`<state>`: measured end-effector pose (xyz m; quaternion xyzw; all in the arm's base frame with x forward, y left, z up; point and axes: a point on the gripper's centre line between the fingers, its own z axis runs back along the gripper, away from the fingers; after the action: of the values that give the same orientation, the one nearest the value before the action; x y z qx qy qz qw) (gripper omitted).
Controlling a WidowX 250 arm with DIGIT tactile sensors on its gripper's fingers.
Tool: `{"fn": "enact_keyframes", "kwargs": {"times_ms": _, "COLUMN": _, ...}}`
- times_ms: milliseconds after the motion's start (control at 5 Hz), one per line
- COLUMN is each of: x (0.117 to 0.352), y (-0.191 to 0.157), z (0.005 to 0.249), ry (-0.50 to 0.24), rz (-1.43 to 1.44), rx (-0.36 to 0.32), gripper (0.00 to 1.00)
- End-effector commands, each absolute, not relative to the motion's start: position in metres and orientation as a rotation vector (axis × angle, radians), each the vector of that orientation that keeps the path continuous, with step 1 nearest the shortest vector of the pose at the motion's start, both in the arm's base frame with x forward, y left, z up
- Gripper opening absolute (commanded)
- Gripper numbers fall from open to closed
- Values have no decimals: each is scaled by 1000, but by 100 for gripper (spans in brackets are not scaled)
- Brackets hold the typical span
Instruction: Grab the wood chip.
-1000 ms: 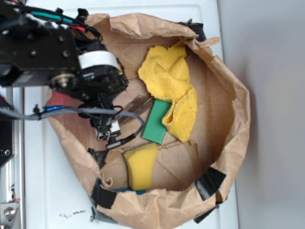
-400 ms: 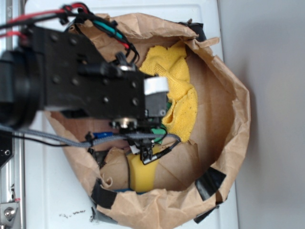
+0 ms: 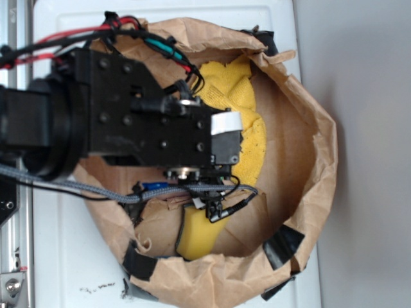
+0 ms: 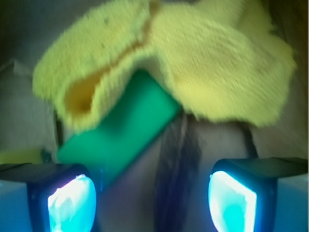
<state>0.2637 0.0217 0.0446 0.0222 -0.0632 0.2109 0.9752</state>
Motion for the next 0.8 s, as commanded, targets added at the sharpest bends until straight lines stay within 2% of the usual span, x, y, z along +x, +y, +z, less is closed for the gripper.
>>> {"fn": "enact_keyframes", "kwargs": {"times_ms": 0, "x": 276, "y": 17, "z": 22, "ry": -226, "rz": 374, "rx": 74, "gripper": 100}}
{"fn": "enact_keyframes", "kwargs": {"times_ms": 200, "x": 274, "y": 15, "z": 40, "ry": -215, "rz": 356, "rx": 21, "gripper": 100}}
{"fn": "enact_keyframes", "kwargs": {"times_ms": 400, "x": 264, "y": 13, "z": 71, "ry": -219, "rz": 341, "rx": -77, "gripper": 0}}
{"fn": "enact_keyframes", "kwargs": {"times_ms": 600, "x": 264, "y": 13, "z": 79, "ry": -211, "rz": 340, "rx": -90, "gripper": 0}}
